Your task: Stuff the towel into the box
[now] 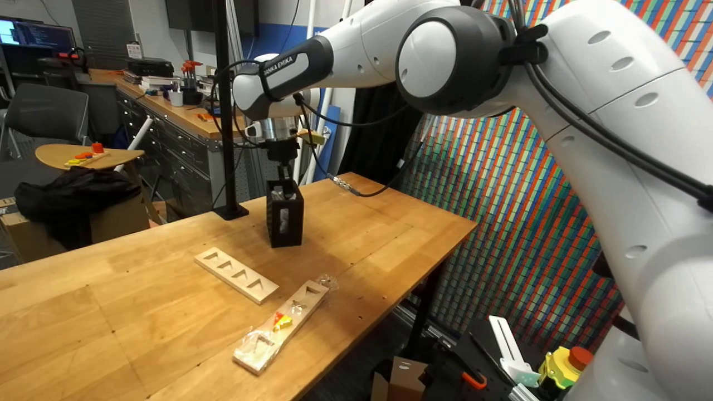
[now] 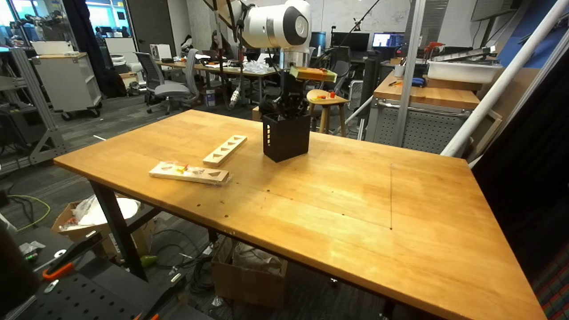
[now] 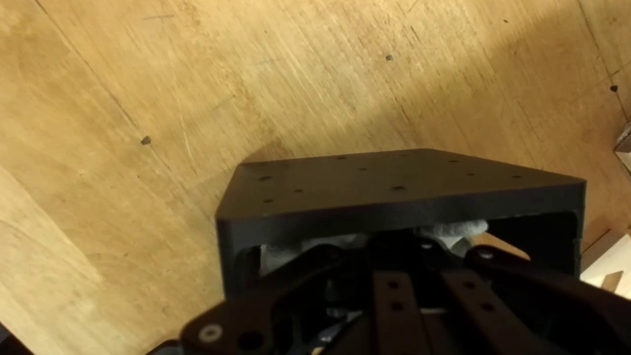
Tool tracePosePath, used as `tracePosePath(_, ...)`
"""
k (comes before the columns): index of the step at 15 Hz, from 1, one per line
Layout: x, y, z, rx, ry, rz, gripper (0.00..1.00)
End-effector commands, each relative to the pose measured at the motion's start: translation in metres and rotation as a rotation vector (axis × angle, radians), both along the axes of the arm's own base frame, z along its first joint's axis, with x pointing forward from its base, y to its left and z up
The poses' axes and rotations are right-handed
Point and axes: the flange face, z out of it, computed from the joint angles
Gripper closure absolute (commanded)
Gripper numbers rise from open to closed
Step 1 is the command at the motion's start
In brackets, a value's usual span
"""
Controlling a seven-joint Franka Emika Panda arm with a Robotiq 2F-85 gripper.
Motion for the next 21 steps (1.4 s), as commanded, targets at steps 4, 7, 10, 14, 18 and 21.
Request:
tracePosePath(4, 0.010, -0.013, -0.015, 0.070, 0.032, 0.004, 0.98)
tracePosePath(7, 0.011, -0.012, -0.018, 0.067, 0.059, 0.013, 0.98)
tracePosePath(10, 0.013, -0.009, -0.021, 0.068, 0.085, 0.028, 0.98)
tracePosePath(14, 0.015, -0.003, -0.014, 0.051, 0.109, 0.048, 0.98)
tracePosePath(18, 0.017, -0.004, 0.007, 0.011, 0.095, 0.043, 0.98)
tracePosePath(21, 0.018, -0.008, 0.022, -0.014, 0.071, 0.033, 0.98)
